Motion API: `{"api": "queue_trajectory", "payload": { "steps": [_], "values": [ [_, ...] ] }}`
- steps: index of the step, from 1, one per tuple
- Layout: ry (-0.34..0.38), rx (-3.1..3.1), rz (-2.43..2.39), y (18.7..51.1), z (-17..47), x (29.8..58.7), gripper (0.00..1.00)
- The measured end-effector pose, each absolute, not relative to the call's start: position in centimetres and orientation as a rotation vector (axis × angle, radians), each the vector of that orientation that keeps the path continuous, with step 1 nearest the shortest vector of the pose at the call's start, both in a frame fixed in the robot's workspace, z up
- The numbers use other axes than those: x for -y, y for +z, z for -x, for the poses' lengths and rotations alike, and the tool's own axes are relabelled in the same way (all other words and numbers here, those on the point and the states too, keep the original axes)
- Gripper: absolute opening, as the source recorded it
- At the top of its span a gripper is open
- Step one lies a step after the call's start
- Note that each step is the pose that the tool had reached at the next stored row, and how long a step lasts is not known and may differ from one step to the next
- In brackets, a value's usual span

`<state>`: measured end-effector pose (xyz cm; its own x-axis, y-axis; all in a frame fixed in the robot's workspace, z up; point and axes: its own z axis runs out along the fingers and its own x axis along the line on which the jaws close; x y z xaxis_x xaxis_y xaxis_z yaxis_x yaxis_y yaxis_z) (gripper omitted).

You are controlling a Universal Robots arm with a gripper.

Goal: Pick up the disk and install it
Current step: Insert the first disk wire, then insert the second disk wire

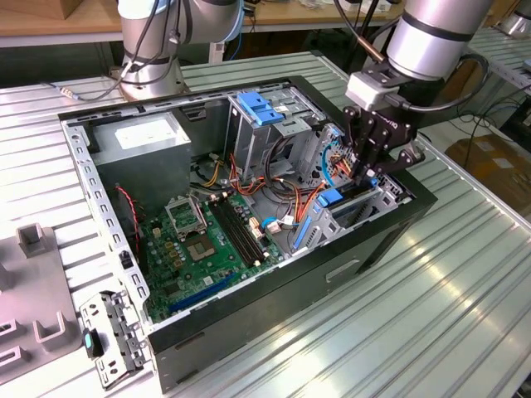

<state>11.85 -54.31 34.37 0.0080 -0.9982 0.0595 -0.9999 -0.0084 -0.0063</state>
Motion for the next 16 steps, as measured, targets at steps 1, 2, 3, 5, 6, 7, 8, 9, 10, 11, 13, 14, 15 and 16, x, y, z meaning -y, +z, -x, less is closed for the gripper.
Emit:
{"api": "queue_trajectory", "payload": {
  "steps": [1,2,3,5,6,7,8,9,10,11,13,14,15,16],
  "values": [
    [0.072,2.186,-2.204,34.57,-11.85,54.31,0.24],
    [0.073,2.185,-2.203,34.82,-11.85,54.31,0.24],
    [0.073,2.185,-2.203,35.03,-11.85,54.31,0.24],
    [0.072,2.185,-2.203,35.1,-11.85,54.31,0.24],
    [0.072,2.185,-2.204,35.1,-11.85,54.31,0.22],
    [0.072,2.185,-2.203,35.1,-11.85,54.31,0.22],
    [0.073,2.185,-2.203,35.12,-11.85,54.31,0.11],
    [0.072,2.185,-2.203,35.12,-11.85,54.31,0.11],
    [0.072,2.185,-2.203,35.12,-11.85,54.31,0.11],
    [0.073,2.185,-2.203,35.13,-11.85,54.31,0.11],
    [0.073,2.185,-2.203,35.13,-11.85,54.31,0.11],
    [0.073,2.185,-2.203,35.13,-11.85,54.31,0.11],
    [0.073,2.185,-2.203,35.14,-11.85,54.31,0.11],
    [0.073,2.185,-2.203,35.14,-11.85,54.31,0.11]
  ]
}}
